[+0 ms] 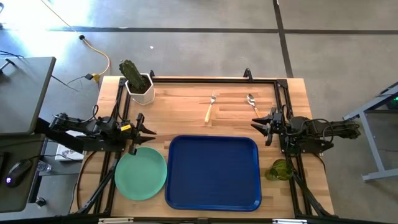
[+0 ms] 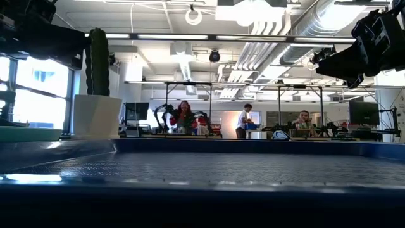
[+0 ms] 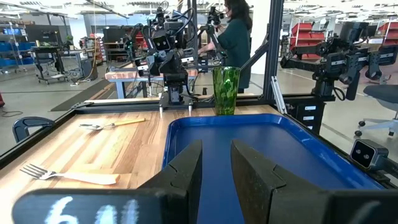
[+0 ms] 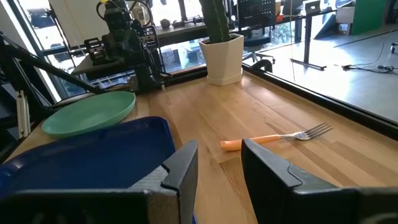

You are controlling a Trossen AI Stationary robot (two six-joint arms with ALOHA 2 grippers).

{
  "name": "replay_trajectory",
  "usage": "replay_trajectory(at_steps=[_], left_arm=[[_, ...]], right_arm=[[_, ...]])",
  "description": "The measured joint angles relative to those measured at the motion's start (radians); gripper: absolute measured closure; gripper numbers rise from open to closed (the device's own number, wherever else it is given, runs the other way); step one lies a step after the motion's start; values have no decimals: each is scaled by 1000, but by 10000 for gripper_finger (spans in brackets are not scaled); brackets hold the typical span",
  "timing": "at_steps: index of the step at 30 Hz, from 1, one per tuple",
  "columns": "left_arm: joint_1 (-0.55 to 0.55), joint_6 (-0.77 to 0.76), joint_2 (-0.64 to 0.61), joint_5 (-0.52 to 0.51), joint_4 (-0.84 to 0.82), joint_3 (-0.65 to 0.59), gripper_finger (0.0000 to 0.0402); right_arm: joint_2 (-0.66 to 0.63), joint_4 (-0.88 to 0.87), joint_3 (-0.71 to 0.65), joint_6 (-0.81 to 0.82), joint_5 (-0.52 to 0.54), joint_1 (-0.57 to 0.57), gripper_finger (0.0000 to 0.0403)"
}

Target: Pick and place plate/cup/fork/spoon on tray

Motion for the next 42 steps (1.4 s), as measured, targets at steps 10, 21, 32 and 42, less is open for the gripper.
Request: replay_trajectory(at_steps=[10, 21, 32, 42], left_arm=[[0, -2, 0, 0, 0, 0, 328], [0, -71, 0, 0, 0, 0, 328], [0, -209, 0, -24, 4, 0, 328], [0, -290, 0, -26, 4, 0, 328]], right_arm=[[0, 62, 0, 131, 28, 0, 288], [0, 506, 0, 122, 221, 0, 288], [7, 616, 81, 24, 331, 0, 288], [143, 254, 362, 0, 437, 0, 288]])
